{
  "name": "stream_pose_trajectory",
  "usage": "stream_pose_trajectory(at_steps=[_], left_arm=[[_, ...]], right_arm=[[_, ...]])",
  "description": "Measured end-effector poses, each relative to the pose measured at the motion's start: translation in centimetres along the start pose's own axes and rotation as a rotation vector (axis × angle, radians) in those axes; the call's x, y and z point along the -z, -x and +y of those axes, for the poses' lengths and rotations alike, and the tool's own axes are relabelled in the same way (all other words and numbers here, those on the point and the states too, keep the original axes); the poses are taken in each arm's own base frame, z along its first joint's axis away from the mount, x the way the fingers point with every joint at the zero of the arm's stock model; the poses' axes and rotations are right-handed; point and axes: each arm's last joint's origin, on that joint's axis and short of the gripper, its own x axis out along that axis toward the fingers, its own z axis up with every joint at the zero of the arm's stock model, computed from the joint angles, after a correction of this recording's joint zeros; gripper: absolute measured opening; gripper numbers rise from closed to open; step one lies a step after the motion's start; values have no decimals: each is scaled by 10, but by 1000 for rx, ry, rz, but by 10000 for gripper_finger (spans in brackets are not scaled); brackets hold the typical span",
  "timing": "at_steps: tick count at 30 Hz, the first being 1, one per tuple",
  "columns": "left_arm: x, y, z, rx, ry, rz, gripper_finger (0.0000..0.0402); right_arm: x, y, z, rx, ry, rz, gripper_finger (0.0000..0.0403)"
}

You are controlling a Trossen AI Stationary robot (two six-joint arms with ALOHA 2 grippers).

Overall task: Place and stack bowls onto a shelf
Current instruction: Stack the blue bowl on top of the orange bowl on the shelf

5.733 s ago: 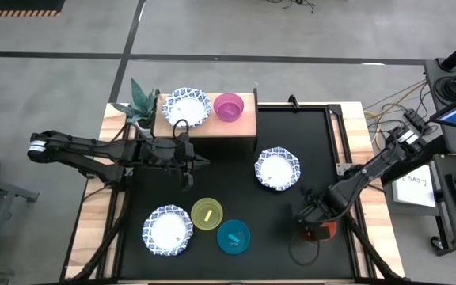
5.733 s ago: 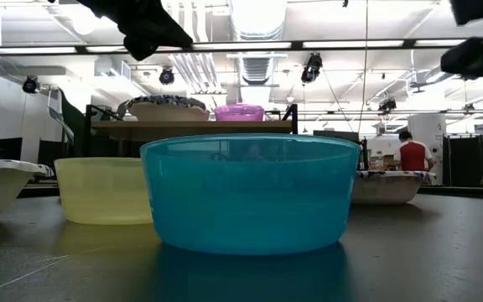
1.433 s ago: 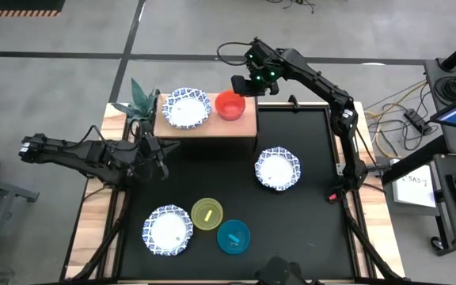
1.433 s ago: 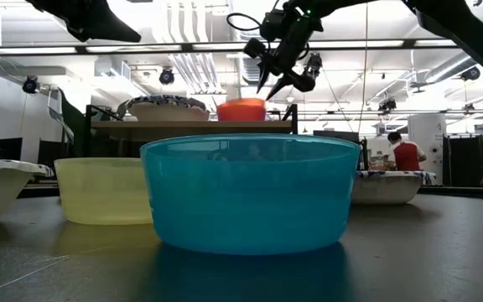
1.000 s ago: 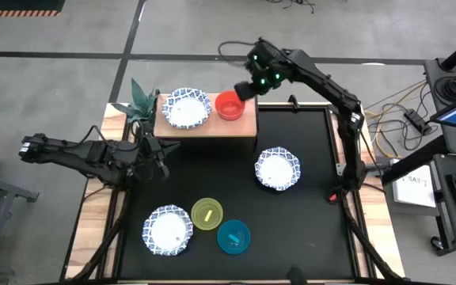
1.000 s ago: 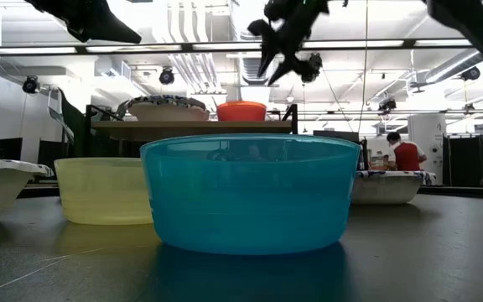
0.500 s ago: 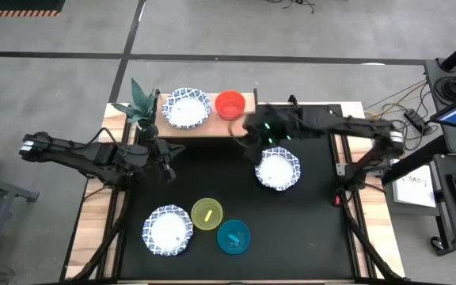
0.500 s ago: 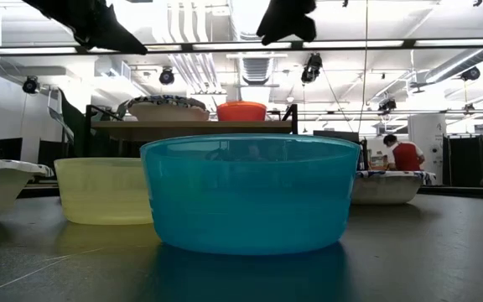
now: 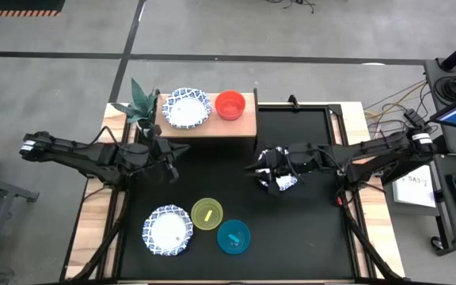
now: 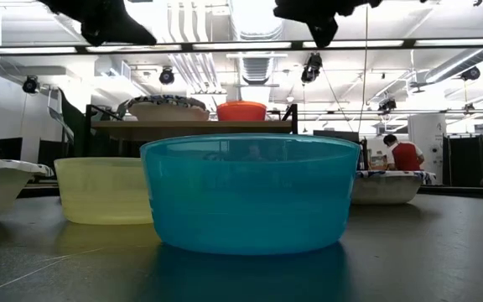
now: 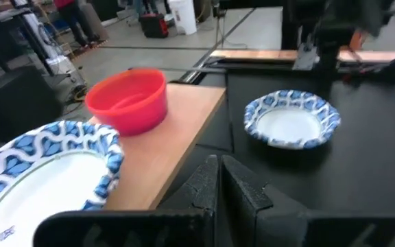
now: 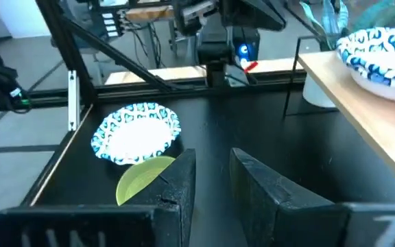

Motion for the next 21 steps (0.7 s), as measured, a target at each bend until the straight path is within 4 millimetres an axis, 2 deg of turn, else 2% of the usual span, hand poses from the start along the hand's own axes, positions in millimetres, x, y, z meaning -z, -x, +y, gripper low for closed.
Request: stream_pose_trajectory(at_steps=[8, 16, 21], left_arm=[[-12, -7, -13, 239, 119, -77, 0], [-12, -22, -34, 306, 261, -69, 0], [-8, -29, -50, 349, 336, -47, 0]], right_arm=[[22, 11, 22, -86, 117, 47, 68], [35, 31, 40, -172, 199, 33, 68], [45, 44, 41, -193, 219, 21, 70]])
